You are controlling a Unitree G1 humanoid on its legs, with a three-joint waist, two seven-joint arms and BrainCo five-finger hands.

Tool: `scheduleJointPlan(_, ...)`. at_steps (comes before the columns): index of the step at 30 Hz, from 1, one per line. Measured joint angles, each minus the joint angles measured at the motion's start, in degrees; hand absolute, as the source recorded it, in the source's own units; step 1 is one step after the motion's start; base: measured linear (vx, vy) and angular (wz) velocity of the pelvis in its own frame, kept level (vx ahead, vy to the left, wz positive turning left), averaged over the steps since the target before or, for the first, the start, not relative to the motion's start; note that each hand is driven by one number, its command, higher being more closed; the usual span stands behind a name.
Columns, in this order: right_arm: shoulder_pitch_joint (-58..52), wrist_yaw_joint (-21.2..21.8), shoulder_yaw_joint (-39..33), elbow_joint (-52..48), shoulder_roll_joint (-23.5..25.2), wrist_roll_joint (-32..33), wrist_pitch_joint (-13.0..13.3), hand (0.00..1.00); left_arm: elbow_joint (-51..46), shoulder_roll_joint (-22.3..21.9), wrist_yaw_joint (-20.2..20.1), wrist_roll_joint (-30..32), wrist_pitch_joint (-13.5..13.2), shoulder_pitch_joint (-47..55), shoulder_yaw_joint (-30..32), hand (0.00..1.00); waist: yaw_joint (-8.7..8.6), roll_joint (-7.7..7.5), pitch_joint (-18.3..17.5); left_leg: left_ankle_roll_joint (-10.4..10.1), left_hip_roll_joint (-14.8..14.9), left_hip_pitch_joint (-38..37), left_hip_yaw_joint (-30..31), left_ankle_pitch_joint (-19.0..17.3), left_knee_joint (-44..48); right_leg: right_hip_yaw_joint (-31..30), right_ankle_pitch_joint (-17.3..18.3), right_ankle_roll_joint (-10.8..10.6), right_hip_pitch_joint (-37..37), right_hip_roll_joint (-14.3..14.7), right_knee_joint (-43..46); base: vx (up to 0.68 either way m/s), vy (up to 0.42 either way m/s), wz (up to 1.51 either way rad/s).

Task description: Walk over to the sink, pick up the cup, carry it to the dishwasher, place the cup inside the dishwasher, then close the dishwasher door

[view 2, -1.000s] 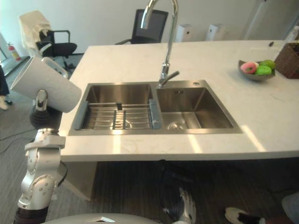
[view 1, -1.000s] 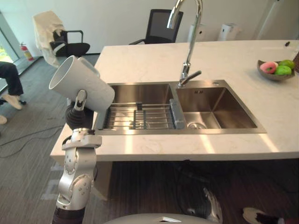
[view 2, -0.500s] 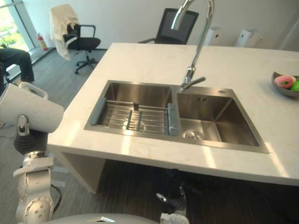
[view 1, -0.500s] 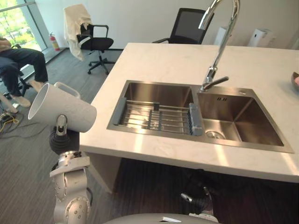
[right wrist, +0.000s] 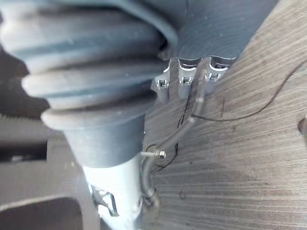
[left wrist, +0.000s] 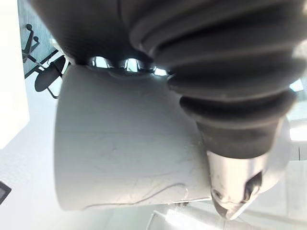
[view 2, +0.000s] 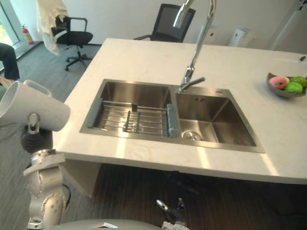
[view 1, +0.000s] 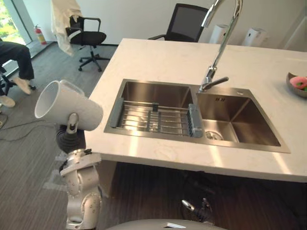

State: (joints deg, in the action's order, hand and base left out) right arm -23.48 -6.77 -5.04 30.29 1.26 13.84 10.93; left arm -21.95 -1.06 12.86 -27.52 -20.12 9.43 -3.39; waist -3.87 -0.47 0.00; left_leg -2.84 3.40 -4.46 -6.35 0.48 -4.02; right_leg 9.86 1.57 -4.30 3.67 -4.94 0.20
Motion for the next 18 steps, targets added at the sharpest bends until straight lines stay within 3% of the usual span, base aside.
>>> scheduleJointPlan(5,0.10,2.87,-2.49,1.18,0.41,2.66,1.70,0.00,3.34,0.45,5.31,13.23,-0.76,-4.03,-0.57,1.00,-0.51,0.21,-0.23,-0.13,-0.16,0.33,1.23,0.06,-0.81,0.00,2.20,-0.28,-0.66,-0.18,3.29,0.01,-0.008,0.12)
scheduleJointPlan(9,1.61,2.95,-2.37,2.38,0.29,1.44,2.89,0.00,3.34,0.75,8.65,19.64,-1.44,-2.66,3.30,1.00,0.78,0.31,-0.47,0.00,-1.02,0.21,4.95,0.99,-0.79,1.03,4.38,-0.34,0.36,-1.13,5.77,0.02,-0.001,0.50)
scheduleJointPlan(13,3.68,3.03,-2.29,2.37,0.15,-1.07,3.93,0.00,3.30,1.09,10.51,20.40,-1.67,0.92,5.80,1.00,3.21,0.93,-0.99,-0.06,-1.02,0.75,6.82,1.66,-0.85,2.31,4.56,-0.10,0.73,-1.08,5.89,-0.07,-0.018,0.25)
scheduleJointPlan(18,3.87,4.36,-1.88,2.60,-0.19,-3.86,3.93,0.00,2.36,1.08,10.68,21.67,-1.72,4.56,8.01,1.00,3.87,1.11,-1.04,-0.18,-1.17,1.88,10.52,2.26,-0.84,5.48,4.66,-0.08,1.57,-1.06,5.80,-0.08,-0.023,0.39)
